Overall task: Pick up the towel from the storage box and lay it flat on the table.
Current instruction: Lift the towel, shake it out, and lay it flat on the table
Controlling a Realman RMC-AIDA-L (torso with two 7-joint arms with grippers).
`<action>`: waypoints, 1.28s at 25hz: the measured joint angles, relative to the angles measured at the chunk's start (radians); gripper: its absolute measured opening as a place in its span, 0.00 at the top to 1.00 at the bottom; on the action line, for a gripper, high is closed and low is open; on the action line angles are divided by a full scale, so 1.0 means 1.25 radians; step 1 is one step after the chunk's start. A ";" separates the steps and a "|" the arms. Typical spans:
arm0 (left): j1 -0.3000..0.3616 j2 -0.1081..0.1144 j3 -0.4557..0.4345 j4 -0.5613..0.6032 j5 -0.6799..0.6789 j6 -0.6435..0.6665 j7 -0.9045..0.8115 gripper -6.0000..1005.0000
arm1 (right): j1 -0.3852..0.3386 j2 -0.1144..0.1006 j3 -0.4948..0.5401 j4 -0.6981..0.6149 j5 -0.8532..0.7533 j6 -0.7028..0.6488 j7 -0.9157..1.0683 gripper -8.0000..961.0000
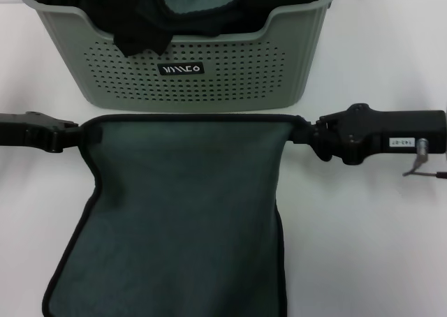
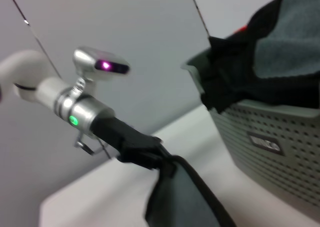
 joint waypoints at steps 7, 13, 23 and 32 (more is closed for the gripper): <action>-0.013 -0.004 -0.001 0.001 0.033 -0.080 -0.016 0.98 | 0.067 0.006 -0.011 0.009 -0.074 0.097 0.015 0.87; -0.027 -0.003 -0.001 0.001 0.042 -0.116 -0.030 0.98 | 0.123 0.006 -0.039 0.010 -0.124 0.170 0.039 0.87; -0.048 -0.006 0.002 -0.001 0.048 -0.143 -0.031 0.98 | 0.157 0.007 -0.061 0.011 -0.158 0.221 0.066 0.86; -0.034 -0.014 0.000 0.000 0.045 -0.182 -0.022 0.84 | 0.149 0.007 -0.060 0.012 -0.158 0.230 0.117 0.86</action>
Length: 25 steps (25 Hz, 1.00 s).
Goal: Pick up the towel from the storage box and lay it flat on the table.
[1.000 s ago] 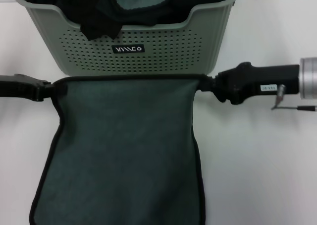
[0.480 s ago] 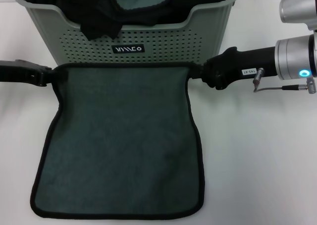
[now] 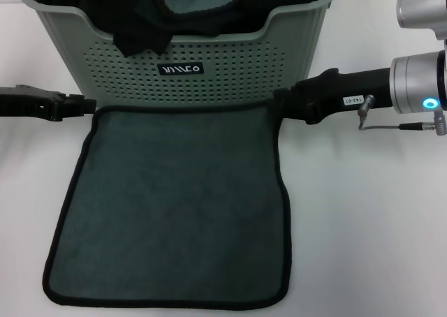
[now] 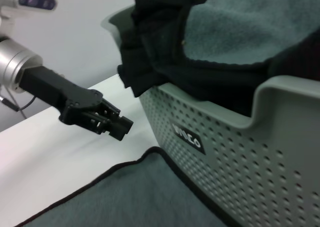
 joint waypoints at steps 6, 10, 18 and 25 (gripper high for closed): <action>0.001 0.004 -0.013 0.002 -0.005 0.003 0.012 0.71 | -0.024 0.000 0.006 -0.011 0.004 -0.007 0.009 0.68; 0.015 0.006 -0.055 0.017 -0.056 0.085 0.081 0.61 | -0.067 -0.002 0.008 -0.031 0.048 -0.077 -0.023 0.47; 0.099 -0.036 -0.055 -0.003 -0.290 0.468 0.619 0.38 | -0.196 0.003 -0.004 -0.001 0.278 -0.337 -0.440 0.25; 0.104 -0.037 0.009 -0.049 -0.294 0.541 0.633 0.35 | -0.199 0.003 -0.117 0.022 0.367 -0.367 -0.519 0.16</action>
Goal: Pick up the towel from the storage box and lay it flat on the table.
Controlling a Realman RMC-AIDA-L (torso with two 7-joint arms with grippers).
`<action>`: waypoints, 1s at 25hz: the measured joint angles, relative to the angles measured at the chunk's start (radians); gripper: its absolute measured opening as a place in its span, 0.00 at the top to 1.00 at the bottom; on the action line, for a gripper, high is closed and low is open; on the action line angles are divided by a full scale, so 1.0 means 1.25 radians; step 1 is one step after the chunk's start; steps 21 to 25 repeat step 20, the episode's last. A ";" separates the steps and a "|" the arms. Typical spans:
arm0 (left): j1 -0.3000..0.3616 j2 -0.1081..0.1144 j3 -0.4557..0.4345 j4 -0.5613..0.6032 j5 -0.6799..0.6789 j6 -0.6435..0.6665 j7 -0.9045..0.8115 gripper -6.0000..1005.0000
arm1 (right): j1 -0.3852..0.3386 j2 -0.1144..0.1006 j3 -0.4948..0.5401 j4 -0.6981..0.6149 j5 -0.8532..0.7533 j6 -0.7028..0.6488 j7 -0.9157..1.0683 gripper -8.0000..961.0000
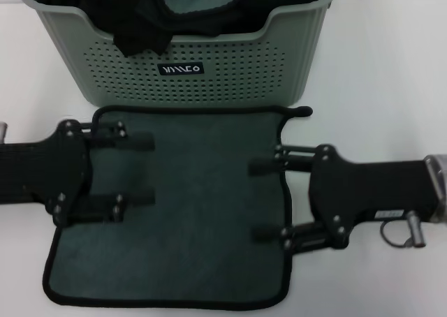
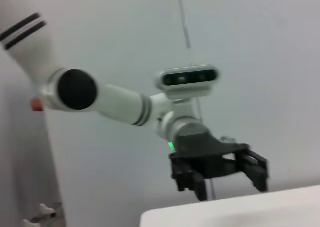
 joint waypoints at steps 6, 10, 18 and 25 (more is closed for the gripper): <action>-0.002 0.018 0.063 -0.008 -0.056 0.003 -0.042 0.35 | 0.002 0.000 -0.028 -0.006 0.028 -0.006 -0.026 0.14; 0.005 0.028 0.093 -0.009 -0.101 0.003 -0.045 0.35 | 0.001 0.000 -0.027 -0.006 0.037 -0.014 -0.035 0.14; 0.007 0.033 0.105 -0.008 -0.117 0.004 -0.048 0.35 | 0.004 -0.001 -0.022 -0.007 0.038 -0.015 -0.037 0.14; 0.009 0.033 0.105 -0.006 -0.118 0.004 -0.046 0.35 | 0.008 -0.002 -0.022 -0.006 0.038 -0.014 -0.037 0.14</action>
